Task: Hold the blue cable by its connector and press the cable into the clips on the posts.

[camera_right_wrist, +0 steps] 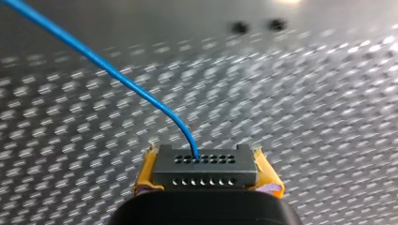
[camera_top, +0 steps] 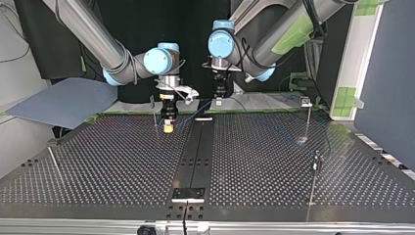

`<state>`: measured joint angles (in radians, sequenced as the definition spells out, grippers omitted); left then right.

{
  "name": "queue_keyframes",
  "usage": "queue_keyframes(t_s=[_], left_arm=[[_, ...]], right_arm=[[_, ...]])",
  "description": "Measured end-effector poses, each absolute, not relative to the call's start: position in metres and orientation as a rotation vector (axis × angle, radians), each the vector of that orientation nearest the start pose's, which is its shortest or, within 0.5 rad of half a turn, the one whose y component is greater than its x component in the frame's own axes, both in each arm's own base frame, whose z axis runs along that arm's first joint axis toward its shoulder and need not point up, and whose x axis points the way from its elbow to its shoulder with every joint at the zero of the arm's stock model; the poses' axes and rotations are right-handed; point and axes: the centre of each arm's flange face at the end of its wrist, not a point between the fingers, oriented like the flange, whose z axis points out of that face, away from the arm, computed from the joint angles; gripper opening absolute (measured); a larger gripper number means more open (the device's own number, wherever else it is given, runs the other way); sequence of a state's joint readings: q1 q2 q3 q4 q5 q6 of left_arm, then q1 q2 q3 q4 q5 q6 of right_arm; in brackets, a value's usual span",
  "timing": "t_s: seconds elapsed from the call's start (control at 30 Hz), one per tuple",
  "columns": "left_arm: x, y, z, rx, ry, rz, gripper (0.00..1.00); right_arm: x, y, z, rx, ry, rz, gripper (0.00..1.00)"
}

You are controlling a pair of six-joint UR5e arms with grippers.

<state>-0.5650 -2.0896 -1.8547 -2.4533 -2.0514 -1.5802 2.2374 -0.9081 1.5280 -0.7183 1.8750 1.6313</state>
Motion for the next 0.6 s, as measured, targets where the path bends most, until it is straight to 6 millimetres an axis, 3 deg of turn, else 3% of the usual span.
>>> queue_keyframes(t_s=[0.27,0.6], left_arm=[[0.421,-0.362,0.103,0.103,1.693,-0.009,0.0],[0.428,-0.362,0.095,0.075,1.638,-0.026,0.0]], right_arm=[[0.494,-0.463,0.121,1.402,-1.088,1.568,0.0],[0.472,-0.436,0.035,1.484,-1.124,1.491,0.0]])
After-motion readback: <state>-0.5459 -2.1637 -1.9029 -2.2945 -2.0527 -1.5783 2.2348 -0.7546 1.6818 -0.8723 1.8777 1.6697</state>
